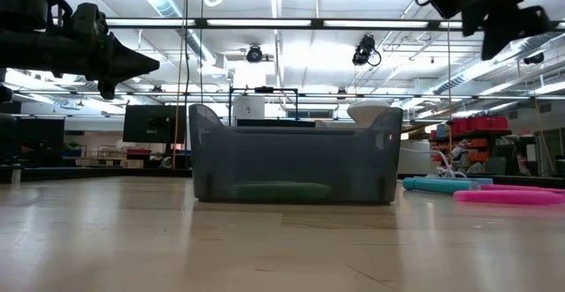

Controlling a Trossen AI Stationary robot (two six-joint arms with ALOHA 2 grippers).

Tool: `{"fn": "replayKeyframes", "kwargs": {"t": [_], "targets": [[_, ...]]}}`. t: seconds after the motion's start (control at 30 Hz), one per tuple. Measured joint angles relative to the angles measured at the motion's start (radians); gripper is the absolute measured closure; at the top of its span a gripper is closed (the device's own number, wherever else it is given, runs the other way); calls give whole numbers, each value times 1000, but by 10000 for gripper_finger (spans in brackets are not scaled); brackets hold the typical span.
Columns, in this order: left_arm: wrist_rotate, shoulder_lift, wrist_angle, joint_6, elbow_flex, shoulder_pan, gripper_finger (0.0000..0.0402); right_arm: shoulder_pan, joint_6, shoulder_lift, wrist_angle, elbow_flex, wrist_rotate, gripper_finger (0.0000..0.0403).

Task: Pick & Place Markers
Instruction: Put the purple pen into the black bin

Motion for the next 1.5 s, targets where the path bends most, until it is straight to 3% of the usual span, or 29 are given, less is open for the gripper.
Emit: {"fn": "replayKeyframes", "kwargs": {"t": [0.27,0.4,0.57,0.93,1.2,1.5], "targets": [[0,0,0,0,0,0,388,185,171,41,-2,28,-7,172],[0,0,0,0,0,0,388,268,240,73,-4,35,-60,172],[0,0,0,0,0,0,387,361,260,118,-22,56,-109,172],[0,0,0,1,0,0,387,549,293,276,-119,207,-107,172],[0,0,0,0,0,0,387,645,312,399,-143,306,-99,172],[0,0,0,0,0,0,388,688,395,444,-144,311,-99,172]]}}
